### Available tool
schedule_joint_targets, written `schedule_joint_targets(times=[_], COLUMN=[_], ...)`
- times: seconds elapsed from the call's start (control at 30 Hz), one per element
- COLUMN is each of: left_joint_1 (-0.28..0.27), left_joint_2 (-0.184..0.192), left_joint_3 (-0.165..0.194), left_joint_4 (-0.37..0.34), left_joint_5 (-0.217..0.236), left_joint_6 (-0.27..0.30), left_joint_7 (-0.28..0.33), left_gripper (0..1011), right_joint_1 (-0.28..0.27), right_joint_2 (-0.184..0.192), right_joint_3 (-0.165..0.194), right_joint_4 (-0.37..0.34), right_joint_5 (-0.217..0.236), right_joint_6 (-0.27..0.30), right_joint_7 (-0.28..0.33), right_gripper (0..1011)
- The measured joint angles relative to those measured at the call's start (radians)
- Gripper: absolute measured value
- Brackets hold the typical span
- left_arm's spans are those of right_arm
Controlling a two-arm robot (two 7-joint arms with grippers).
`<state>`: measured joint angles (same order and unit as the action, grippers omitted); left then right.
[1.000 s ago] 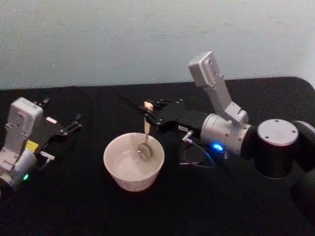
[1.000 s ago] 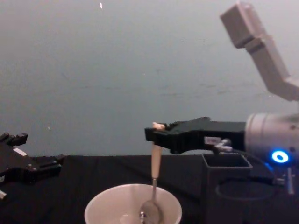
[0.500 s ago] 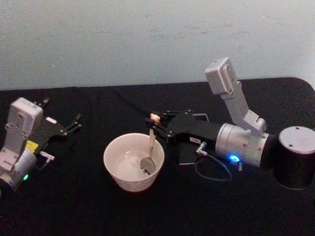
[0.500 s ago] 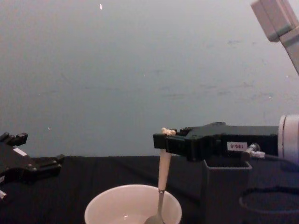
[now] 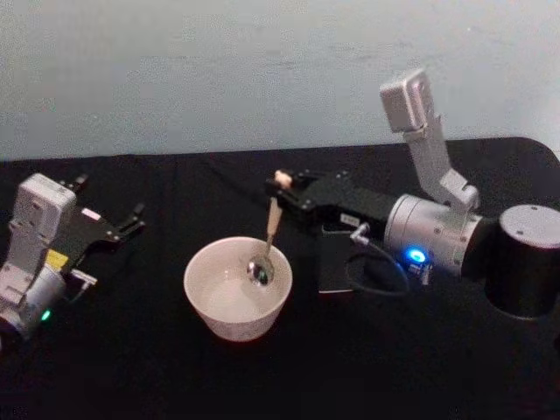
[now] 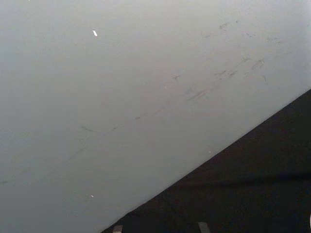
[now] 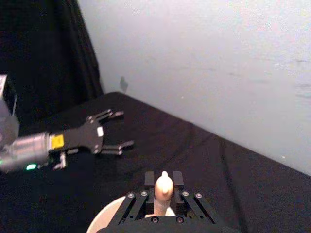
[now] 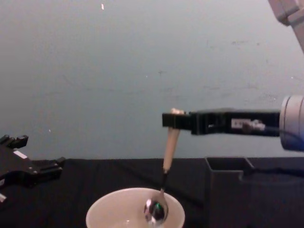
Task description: Pick up the stirring spoon with one hand, stir inside the cup, then place it back in its original position.
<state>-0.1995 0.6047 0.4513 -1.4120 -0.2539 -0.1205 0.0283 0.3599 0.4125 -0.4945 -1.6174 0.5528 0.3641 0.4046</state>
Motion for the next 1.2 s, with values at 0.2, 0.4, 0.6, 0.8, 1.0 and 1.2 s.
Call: schedule_joint_targets(times=[0.2,0.4,0.6,0.8,1.0,1.2], left_joint_1=[0.000,0.000,0.000,0.000,0.000,0.000], left_joint_2=[0.000,0.000,0.000,0.000,0.000,0.000], left_joint_3=[0.000,0.000,0.000,0.000,0.000,0.000], left_joint_4=[0.000,0.000,0.000,0.000,0.000,0.000], left_joint_5=[0.000,0.000,0.000,0.000,0.000,0.000], left_joint_6=[0.000,0.000,0.000,0.000,0.000,0.000], left_joint_7=[0.000,0.000,0.000,0.000,0.000,0.000], left_gripper=[1001,1001,1001,1001,1001,1001], right_joint_1=[0.013,0.015,-0.007,-0.032,-0.062,-0.088], right_joint_2=[-0.008,-0.005,0.012,0.043,0.089,0.132], right_joint_3=[0.046,0.107,0.167,0.213,0.257,0.270], right_joint_4=[-0.004,-0.018,-0.041,-0.062,-0.088,-0.111], right_joint_5=[0.067,0.144,0.196,0.224,0.255,0.273], right_joint_6=[0.033,0.062,0.057,0.030,0.007,-0.007], right_joint_7=[-0.039,-0.073,-0.108,-0.127,-0.128,-0.113], right_gripper=[215,215,215,215,215,215])
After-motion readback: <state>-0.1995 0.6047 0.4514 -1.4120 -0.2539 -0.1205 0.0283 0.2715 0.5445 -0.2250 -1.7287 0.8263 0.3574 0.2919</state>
